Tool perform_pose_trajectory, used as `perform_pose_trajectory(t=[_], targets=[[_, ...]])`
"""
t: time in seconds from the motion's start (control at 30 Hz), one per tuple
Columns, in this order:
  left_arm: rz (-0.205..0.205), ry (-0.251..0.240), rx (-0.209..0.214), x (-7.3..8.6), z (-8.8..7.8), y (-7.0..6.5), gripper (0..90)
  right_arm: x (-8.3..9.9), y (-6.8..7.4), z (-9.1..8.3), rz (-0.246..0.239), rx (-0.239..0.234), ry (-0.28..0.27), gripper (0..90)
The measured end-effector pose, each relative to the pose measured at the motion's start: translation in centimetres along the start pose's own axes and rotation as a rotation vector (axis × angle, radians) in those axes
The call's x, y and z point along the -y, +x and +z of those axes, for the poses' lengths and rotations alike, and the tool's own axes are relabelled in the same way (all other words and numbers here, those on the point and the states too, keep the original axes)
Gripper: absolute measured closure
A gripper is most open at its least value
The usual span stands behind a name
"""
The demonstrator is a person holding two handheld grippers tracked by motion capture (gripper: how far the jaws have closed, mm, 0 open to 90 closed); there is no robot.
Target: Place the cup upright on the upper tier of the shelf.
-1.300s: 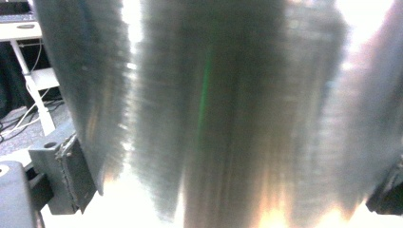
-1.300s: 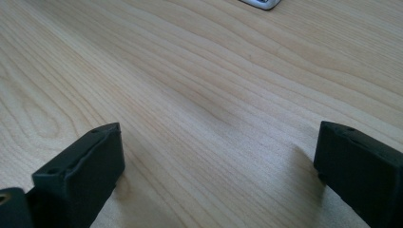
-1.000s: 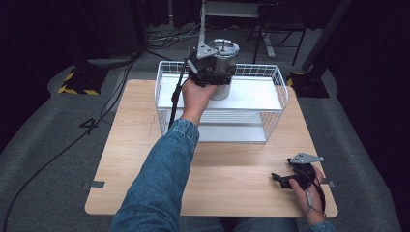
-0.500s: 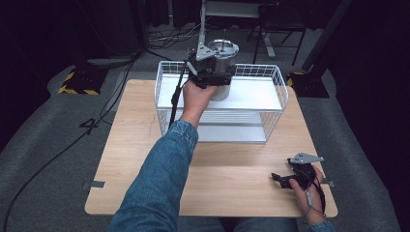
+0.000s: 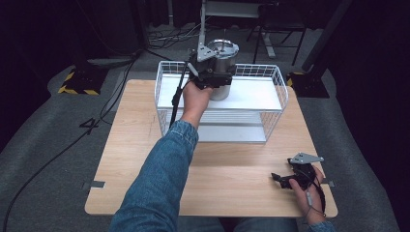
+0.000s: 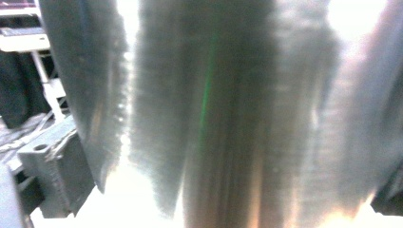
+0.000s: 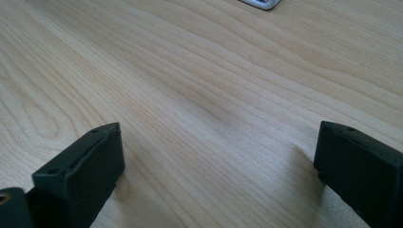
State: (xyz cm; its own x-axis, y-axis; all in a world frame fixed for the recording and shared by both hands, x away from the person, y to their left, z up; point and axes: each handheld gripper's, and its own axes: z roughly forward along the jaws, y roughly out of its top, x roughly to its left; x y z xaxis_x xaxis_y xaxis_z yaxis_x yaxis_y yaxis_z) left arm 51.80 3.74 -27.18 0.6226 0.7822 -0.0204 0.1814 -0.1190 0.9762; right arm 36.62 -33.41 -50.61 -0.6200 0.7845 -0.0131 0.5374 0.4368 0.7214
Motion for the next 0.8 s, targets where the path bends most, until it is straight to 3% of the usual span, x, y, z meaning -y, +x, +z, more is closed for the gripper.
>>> perform_pose_trajectory(t=[0.37, 0.8], targets=[[0.020, -0.024, 0.026, -0.5, -1.6, 0.2, 0.0, 0.0, 0.0, 0.0, 0.000, -0.006, -0.001, 3.6], [0.028, -0.058, 0.018, -0.1, -6.9, 1.4, 0.0, 0.0, -0.1, 0.0, -0.001, -0.008, 0.001, 3.2]])
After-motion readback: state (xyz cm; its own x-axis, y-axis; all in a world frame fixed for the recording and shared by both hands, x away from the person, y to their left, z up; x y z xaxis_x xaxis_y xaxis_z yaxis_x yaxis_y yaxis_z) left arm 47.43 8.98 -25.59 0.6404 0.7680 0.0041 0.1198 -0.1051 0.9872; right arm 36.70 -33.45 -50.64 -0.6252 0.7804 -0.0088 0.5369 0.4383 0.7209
